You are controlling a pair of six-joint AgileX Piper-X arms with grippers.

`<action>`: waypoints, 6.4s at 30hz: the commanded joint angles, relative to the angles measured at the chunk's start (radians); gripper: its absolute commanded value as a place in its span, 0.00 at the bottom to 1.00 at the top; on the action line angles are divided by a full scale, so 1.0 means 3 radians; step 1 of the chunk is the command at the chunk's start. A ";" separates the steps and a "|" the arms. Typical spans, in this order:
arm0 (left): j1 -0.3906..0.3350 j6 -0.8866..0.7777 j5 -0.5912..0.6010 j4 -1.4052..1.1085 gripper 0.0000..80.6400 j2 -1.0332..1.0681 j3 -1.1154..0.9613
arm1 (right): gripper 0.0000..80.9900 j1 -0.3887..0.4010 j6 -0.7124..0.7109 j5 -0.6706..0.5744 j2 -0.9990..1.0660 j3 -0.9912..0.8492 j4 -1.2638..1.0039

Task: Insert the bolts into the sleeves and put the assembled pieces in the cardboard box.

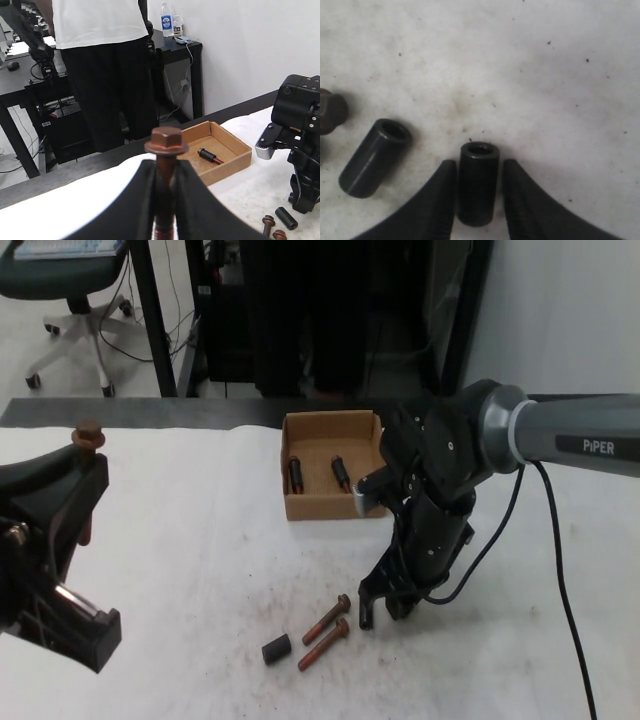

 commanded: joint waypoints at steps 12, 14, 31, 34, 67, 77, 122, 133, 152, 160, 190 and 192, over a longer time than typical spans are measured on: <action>-0.0009 -0.0003 -0.0006 -0.0062 0.00 -0.0004 -0.0011 | 0.01 -0.0009 0.0148 -0.0034 -0.0013 0.0013 -0.0075; -0.0009 -0.0042 0.0070 -0.0074 0.00 -0.0004 -0.0017 | 0.01 -0.0026 0.0369 -0.0207 -0.0097 0.0013 -0.0042; -0.0009 -0.1785 0.2531 -0.3102 0.00 0.1749 -0.0094 | 0.01 -0.0163 0.0779 -0.1336 -0.2218 0.1802 -0.1396; -0.0009 -0.1887 0.2531 -0.3702 0.00 0.2116 -0.0204 | 0.01 -0.0163 0.1046 -0.1884 -0.2728 0.2322 -0.2129; -0.0512 -0.2380 0.2227 -0.4256 0.00 0.3049 -0.0335 | 0.01 0.0194 0.0351 -0.1321 -0.2989 0.2845 -0.4130; -0.0515 -0.2128 0.2289 -0.4254 0.00 0.3197 -0.0537 | 0.01 0.0240 0.0351 -0.1272 -0.2990 0.2845 -0.4130; -0.0515 -0.2071 0.2617 -0.4281 0.00 0.3448 -0.0611 | 0.01 0.0240 0.0527 -0.1323 -0.2990 0.2841 -0.4407; -0.0515 -0.2071 0.2601 -0.4279 0.00 0.3448 -0.0611 | 0.01 0.0240 0.0540 -0.1448 -0.2990 0.2841 -0.4456; -0.0515 -0.2035 0.2818 -0.4279 0.00 0.3448 -0.0598 | 0.01 0.0233 0.1005 -0.1418 -0.2990 0.2841 -0.4898; -0.0507 -0.1857 0.2705 -0.4266 0.00 0.3448 -0.0598 | 0.01 0.0233 0.1191 -0.1482 -0.2990 0.2841 -0.5128; -0.0507 -0.1721 0.2949 -0.4042 0.45 0.3380 -0.0598 | 0.01 0.0233 0.1191 -0.1686 -0.2990 0.2841 -0.5074; -0.0493 -0.1721 0.2903 -0.4042 0.45 0.3338 -0.0598 | 0.01 0.0233 0.1191 -0.1686 -0.2990 0.2841 -0.5058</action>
